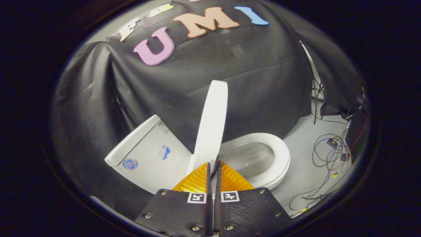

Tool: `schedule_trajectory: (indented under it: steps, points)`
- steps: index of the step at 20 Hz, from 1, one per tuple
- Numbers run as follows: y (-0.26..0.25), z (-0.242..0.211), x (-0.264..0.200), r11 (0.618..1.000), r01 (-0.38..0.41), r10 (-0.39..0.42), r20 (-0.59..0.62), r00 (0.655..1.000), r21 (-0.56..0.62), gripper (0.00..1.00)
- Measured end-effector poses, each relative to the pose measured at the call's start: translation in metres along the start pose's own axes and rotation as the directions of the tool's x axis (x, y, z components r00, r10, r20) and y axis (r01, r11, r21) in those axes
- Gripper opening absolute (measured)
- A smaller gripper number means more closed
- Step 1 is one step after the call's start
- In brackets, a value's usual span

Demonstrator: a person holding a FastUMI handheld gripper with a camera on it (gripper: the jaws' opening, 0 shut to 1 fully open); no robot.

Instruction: Open the toilet lid.

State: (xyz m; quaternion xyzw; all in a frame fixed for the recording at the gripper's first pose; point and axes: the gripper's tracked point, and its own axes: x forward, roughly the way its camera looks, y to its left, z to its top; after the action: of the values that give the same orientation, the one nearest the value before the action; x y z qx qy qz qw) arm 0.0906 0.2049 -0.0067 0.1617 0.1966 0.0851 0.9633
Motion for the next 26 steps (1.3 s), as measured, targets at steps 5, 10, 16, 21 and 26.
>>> schedule_trajectory:
  steps: [5,10,16,21,26]
  points:
    - [0.016,0.004,-0.003,1.0,-0.015,0.016,0.014,1.0,-0.027,0.02]
    - [0.031,0.005,-0.004,0.997,-0.026,0.029,0.035,0.999,-0.073,0.02]
    - [0.05,0.008,-0.006,0.993,-0.037,0.044,0.059,0.997,-0.115,0.02]
    - [0.068,0.008,-0.007,0.984,-0.035,0.049,0.08,0.996,-0.174,0.02]
    - [0.092,0.007,-0.006,0.979,-0.058,0.08,0.105,0.991,-0.195,0.02]
